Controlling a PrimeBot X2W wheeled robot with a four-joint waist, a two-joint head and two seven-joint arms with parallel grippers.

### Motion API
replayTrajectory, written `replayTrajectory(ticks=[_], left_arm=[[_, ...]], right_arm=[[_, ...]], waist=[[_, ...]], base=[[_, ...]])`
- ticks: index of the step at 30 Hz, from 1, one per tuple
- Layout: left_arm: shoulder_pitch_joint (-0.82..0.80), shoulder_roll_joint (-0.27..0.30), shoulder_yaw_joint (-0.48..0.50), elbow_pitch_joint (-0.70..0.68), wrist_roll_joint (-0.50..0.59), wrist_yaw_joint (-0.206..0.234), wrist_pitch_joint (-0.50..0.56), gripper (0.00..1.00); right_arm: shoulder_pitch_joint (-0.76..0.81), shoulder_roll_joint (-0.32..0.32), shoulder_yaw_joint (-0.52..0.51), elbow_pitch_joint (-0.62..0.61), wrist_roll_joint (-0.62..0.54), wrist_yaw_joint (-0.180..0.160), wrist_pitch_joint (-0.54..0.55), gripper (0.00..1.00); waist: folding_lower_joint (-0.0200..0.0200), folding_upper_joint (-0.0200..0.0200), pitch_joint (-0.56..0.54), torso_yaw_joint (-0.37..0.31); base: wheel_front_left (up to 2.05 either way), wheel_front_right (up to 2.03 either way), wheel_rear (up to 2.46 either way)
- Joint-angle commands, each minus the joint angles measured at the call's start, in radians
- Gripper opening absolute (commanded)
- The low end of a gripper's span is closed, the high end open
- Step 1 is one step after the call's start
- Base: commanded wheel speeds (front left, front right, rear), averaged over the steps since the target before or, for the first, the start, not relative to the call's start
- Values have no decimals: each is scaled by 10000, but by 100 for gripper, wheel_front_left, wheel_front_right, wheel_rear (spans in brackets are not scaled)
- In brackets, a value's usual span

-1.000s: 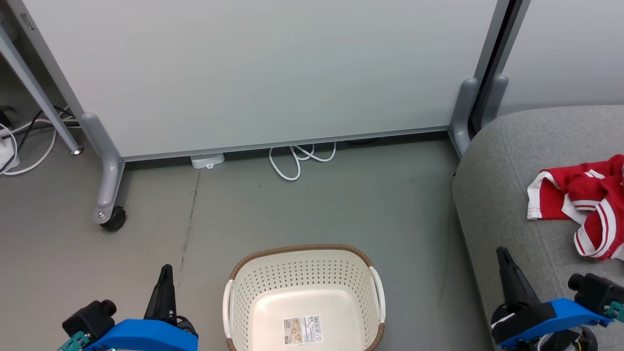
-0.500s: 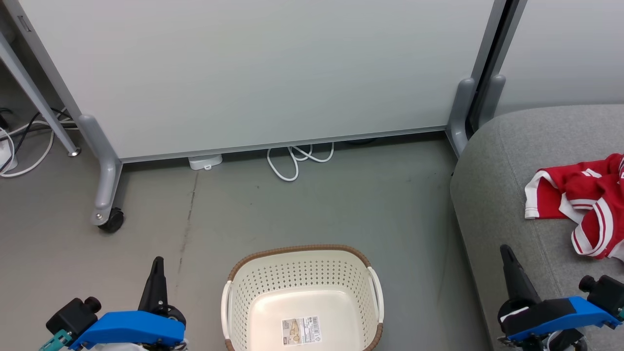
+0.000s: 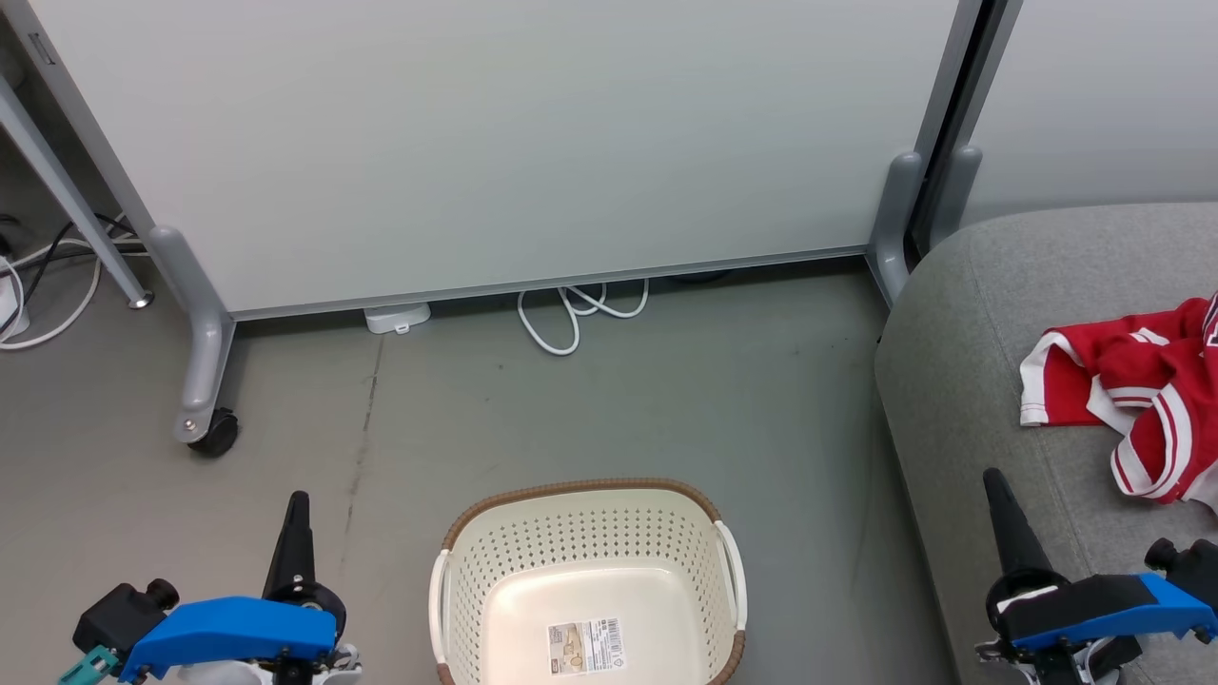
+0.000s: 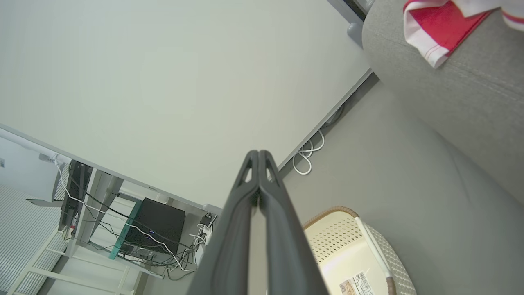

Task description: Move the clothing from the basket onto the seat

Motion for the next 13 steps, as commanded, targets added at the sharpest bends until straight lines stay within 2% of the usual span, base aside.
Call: replayTrajectory(ticks=[1, 13], left_arm=[[-269, 18, 102, -156, -182, -14, 60, 0], [-314, -40, 338, -333, -1267, -17, 399, 0]], right_arm=[[-254, -36, -34, -131, 238, 3, 40, 0], [-306, -38, -92, -136, 1560, 3, 252, 0]], waist=[[0, 0, -1, -3], [0, 0, -13, -51]], base=[[0, 0, 0], [0, 0, 0]])
